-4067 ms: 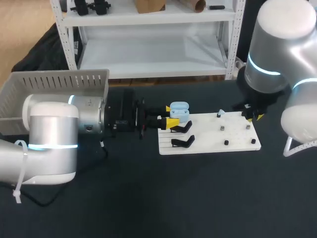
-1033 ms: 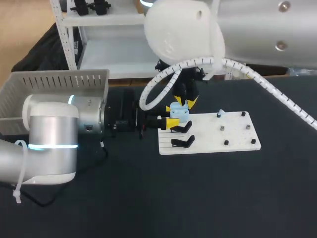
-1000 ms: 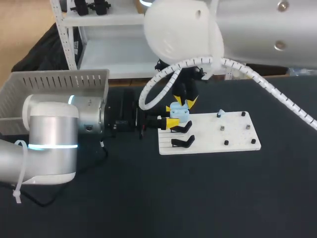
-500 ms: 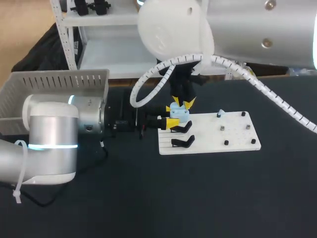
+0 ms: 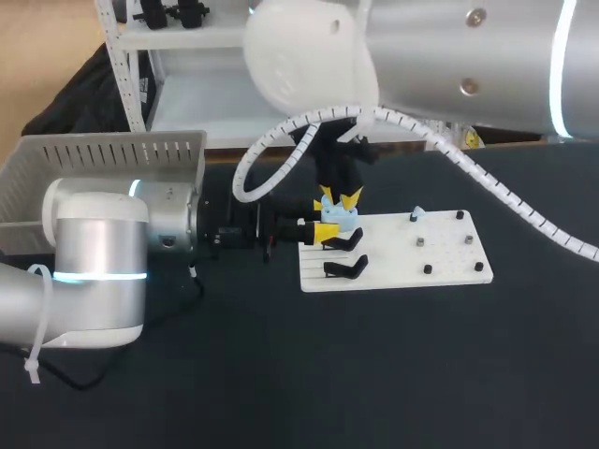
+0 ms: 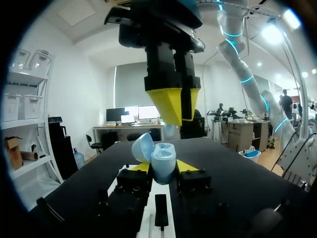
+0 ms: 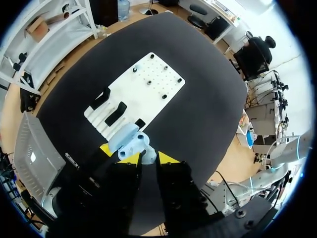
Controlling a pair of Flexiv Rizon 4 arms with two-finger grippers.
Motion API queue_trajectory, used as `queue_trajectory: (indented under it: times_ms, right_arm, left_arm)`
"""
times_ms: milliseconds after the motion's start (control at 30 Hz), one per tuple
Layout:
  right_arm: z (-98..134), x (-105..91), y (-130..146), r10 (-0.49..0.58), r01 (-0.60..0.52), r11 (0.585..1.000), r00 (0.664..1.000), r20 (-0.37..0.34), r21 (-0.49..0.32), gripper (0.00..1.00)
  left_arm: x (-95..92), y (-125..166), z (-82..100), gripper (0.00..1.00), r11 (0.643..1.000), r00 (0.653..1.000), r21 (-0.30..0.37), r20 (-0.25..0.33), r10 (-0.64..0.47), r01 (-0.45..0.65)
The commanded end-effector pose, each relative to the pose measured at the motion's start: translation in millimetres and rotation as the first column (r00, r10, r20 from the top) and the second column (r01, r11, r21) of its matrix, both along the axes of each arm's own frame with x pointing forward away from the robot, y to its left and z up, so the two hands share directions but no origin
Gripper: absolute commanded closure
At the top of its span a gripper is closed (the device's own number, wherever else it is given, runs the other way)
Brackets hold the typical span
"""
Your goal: Pick up each earbud case from the left stands, insert the matching earbuds, close the lid, and place the case in the box.
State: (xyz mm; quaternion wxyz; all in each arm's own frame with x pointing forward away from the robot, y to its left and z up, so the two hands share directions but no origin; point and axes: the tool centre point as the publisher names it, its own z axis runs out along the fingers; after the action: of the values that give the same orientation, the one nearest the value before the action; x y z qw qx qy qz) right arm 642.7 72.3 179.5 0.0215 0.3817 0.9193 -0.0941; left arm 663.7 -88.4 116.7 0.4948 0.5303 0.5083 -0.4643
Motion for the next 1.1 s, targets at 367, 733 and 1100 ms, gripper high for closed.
queue_trajectory:
  times_ms: [367,733,1100]
  right_arm:
    - [-5.2,5.3,0.6,-0.005,0.005,1.0,1.0,-0.01,0.001,1.0]
    - [-10.0,9.0,0.9,-0.007,0.007,1.0,1.0,-0.02,0.005,1.0]
    - [-13.2,10.1,0.5,-0.015,0.015,1.0,0.999,-0.033,0.003,1.0]
  left_arm:
    - [-1.7,0.2,-0.5,1.0,1.0,1.0,-0.002,0.002,0.006,-0.006]
    - [-1.7,0.2,-0.5,1.0,1.0,1.0,-0.002,0.002,0.006,-0.006]
    - [-1.7,0.2,-0.5,1.0,1.0,1.0,-0.002,0.002,0.006,-0.006]
